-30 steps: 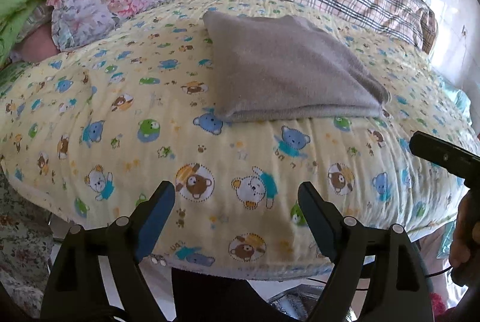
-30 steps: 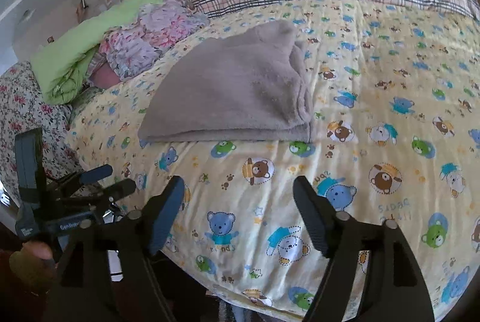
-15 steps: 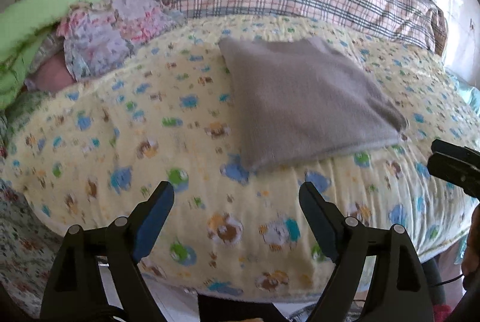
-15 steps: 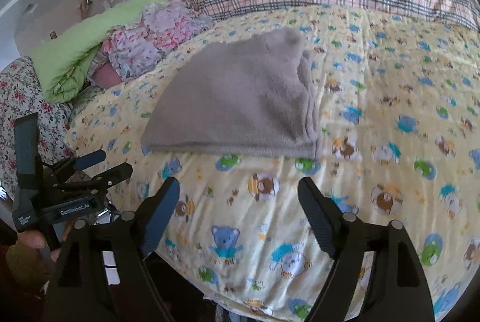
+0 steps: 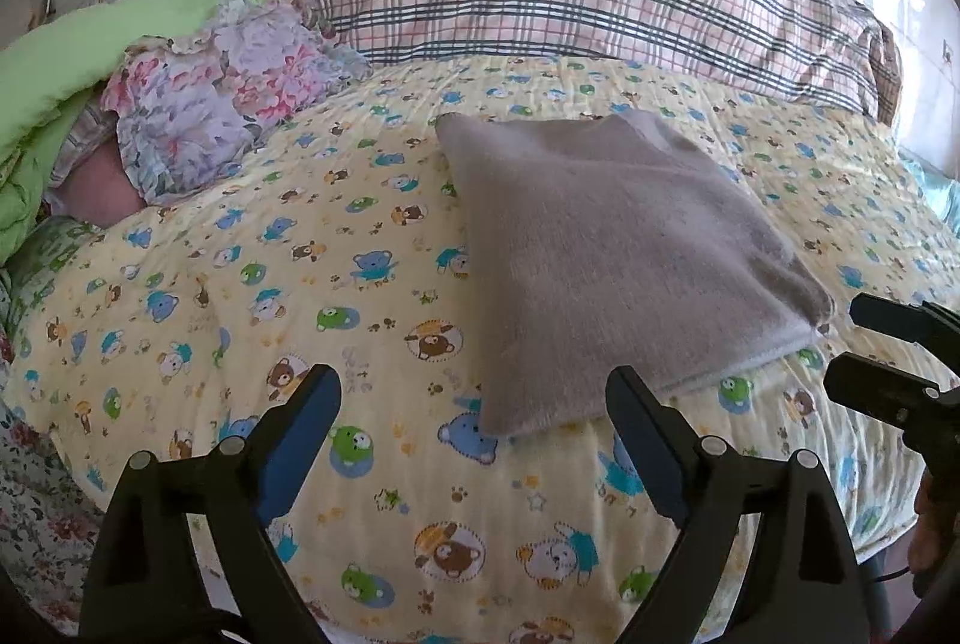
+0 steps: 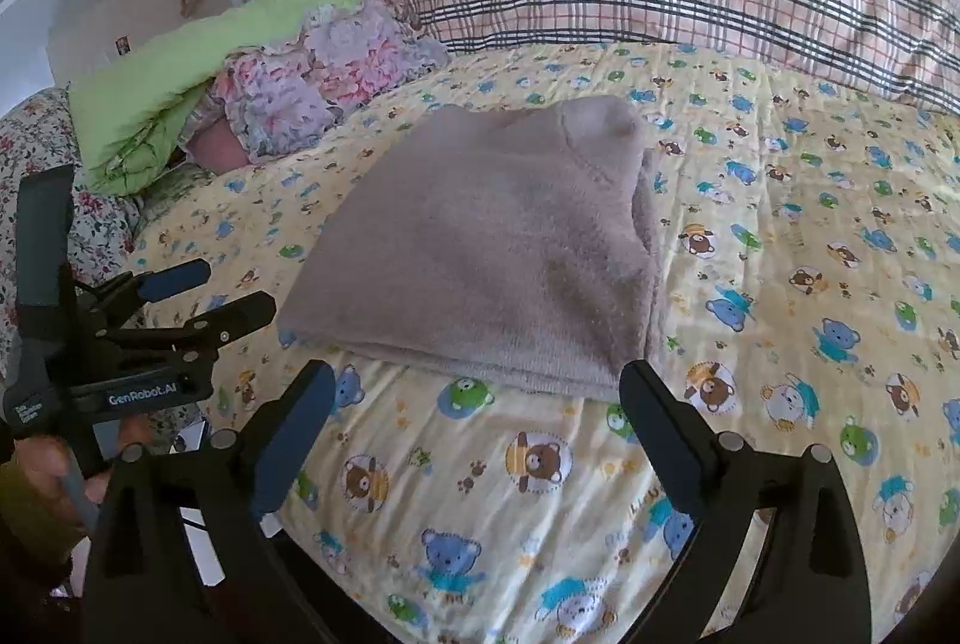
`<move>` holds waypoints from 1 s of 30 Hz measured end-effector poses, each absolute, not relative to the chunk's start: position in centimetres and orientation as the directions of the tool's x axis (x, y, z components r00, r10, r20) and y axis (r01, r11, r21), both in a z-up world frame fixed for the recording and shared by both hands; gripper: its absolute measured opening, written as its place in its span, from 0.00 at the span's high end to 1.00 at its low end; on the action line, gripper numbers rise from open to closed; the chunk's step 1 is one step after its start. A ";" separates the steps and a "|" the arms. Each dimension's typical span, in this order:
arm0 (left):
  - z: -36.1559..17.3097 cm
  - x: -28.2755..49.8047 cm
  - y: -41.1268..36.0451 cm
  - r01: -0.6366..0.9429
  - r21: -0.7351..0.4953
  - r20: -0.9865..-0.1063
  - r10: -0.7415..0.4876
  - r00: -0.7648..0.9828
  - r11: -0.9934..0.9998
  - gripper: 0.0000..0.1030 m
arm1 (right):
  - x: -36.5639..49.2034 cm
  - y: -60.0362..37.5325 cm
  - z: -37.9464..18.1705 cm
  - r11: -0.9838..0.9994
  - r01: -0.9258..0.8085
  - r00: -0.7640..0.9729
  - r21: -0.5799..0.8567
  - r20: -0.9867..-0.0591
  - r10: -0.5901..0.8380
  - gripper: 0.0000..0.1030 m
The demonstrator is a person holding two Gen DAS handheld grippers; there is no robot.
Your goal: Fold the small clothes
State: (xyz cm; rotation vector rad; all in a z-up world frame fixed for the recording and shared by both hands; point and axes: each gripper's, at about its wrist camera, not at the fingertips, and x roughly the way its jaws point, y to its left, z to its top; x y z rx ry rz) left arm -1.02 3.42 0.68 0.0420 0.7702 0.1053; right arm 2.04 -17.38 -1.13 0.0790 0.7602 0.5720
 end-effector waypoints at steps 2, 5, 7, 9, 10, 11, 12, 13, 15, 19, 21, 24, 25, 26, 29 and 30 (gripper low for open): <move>0.6 -0.9 3.3 -0.082 0.073 -0.691 0.109 0.715 0.994 0.12 | 2.5 -17.2 -1.2 0.847 -0.459 0.580 0.270 -0.631 0.515 0.07; 0.6 -0.5 3.2 -0.086 0.071 -0.688 0.111 0.717 0.994 0.12 | 3.1 -16.9 -1.2 0.845 -0.462 0.579 0.269 -0.631 0.517 0.07; 0.5 -0.3 3.2 -0.086 0.074 -0.688 0.113 0.717 0.994 0.12 | 3.5 -16.9 -1.2 0.842 -0.466 0.575 0.271 -0.631 0.521 0.07; 0.4 -0.1 3.2 -0.085 0.075 -0.691 0.114 0.714 0.994 0.12 | 3.8 -16.8 -1.2 0.843 -0.466 0.575 0.270 -0.632 0.520 0.07; 0.4 0.0 3.2 -0.086 0.076 -0.691 0.115 0.714 0.993 0.12 | 3.9 -16.7 -1.2 0.843 -0.465 0.574 0.271 -0.633 0.520 0.07; 0.4 0.0 3.1 -0.087 0.076 -0.691 0.116 0.713 0.993 0.12 | 4.0 -16.7 -1.3 0.843 -0.464 0.572 0.274 -0.634 0.521 0.06; 0.3 0.2 3.1 -0.085 0.076 -0.694 0.114 0.711 0.993 0.12 | 4.1 -16.7 -1.3 0.843 -0.462 0.570 0.276 -0.636 0.521 0.06; 0.3 0.2 3.1 -0.084 0.076 -0.695 0.113 0.710 0.994 0.11 | 4.3 -16.7 -1.4 0.842 -0.462 0.568 0.277 -0.637 0.521 0.06; 0.2 0.4 3.1 -0.083 0.076 -0.697 0.112 0.708 0.994 0.11 | 4.4 -16.6 -1.5 0.842 -0.462 0.565 0.279 -0.639 0.522 0.06; 0.0 0.7 3.1 -0.084 0.073 -0.702 0.111 0.703 0.994 0.11 | 4.7 -16.5 -1.5 0.843 -0.459 0.564 0.282 -0.641 0.521 0.06; -0.1 0.8 3.1 -0.083 0.066 -0.705 0.105 0.701 0.994 0.11 | 4.9 -16.5 -1.5 0.843 -0.458 0.563 0.282 -0.642 0.521 0.06; -0.1 1.1 3.3 -0.081 0.060 -0.709 0.100 0.698 0.995 0.10 | 5.1 -16.6 -1.6 0.843 -0.457 0.562 0.283 -0.643 0.520 0.06; -0.1 1.2 3.3 -0.081 0.058 -0.711 0.098 0.696 0.995 0.10 | 5.1 -16.6 -1.6 0.843 -0.458 0.562 0.283 -0.643 0.521 0.06; -0.1 1.3 3.3 -0.081 0.056 -0.712 0.097 0.695 0.995 0.10 | 5.2 -16.6 -1.6 0.842 -0.458 0.561 0.286 -0.641 0.523 0.06; 0.0 1.4 3.5 -0.084 0.048 -0.714 0.093 0.694 0.995 0.10 | 5.2 -16.6 -1.5 0.842 -0.457 0.561 0.286 -0.641 0.523 0.06; 0.1 1.5 3.5 -0.085 0.046 -0.713 0.092 0.695 0.995 0.10 | 5.3 -16.6 -1.5 0.842 -0.457 0.561 0.287 -0.641 0.524 0.06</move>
